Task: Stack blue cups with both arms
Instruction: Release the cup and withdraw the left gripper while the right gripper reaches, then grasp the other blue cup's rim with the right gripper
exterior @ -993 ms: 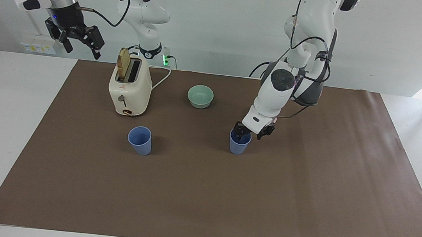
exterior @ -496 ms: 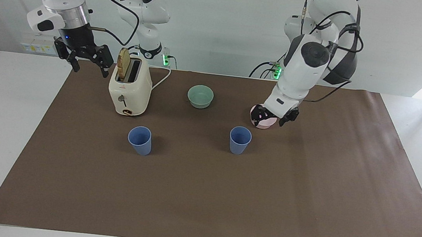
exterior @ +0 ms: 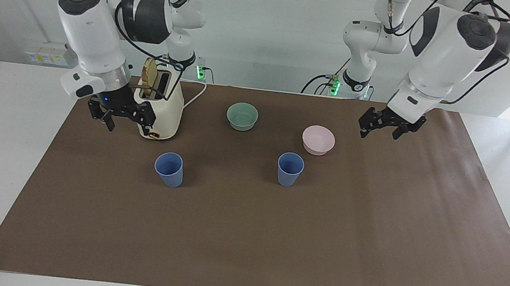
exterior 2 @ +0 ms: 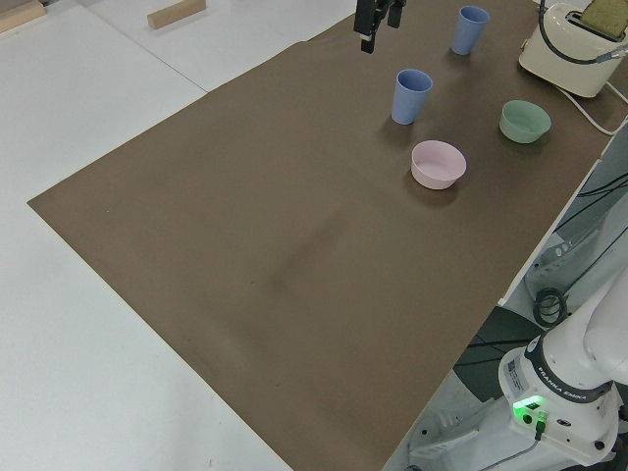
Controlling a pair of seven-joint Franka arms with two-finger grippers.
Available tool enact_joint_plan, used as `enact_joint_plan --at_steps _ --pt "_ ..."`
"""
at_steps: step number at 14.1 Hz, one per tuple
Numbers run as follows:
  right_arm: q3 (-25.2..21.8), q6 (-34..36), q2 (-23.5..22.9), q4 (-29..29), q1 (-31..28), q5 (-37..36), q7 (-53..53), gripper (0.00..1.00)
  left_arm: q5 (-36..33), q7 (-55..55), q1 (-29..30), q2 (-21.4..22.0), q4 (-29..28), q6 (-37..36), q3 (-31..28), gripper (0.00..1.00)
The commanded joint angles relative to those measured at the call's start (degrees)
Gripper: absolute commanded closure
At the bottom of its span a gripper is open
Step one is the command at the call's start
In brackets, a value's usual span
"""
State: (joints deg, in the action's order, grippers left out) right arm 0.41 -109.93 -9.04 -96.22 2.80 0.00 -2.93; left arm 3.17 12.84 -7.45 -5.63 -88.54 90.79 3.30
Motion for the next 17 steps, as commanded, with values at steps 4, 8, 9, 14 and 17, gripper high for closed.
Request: enact_joint_plan --at_steps 4,8,9,14,17 --pt "0.7 -10.1 -1.4 -10.5 1.4 1.6 7.6 0.00 -2.8 -7.8 7.1 3.8 2.5 -5.3 0.5 0.00" --pt "0.7 -15.8 -3.6 -14.1 1.2 1.6 12.3 0.00 -2.7 -8.7 7.2 7.6 2.3 -7.5 0.6 0.00" --pt "0.7 -16.6 -4.1 -14.2 0.8 1.6 12.6 0.00 -2.6 -8.9 7.3 8.2 2.2 -7.7 0.6 0.00" --pt "0.7 -18.3 -6.3 -14.1 1.2 1.6 12.0 0.29 -2.6 -8.9 7.7 8.5 2.2 -7.7 0.2 0.00" --pt "0.7 -17.9 -6.5 -13.5 1.1 1.7 12.0 0.41 -2.6 -9.0 7.7 8.6 2.2 -7.4 -0.7 0.00"
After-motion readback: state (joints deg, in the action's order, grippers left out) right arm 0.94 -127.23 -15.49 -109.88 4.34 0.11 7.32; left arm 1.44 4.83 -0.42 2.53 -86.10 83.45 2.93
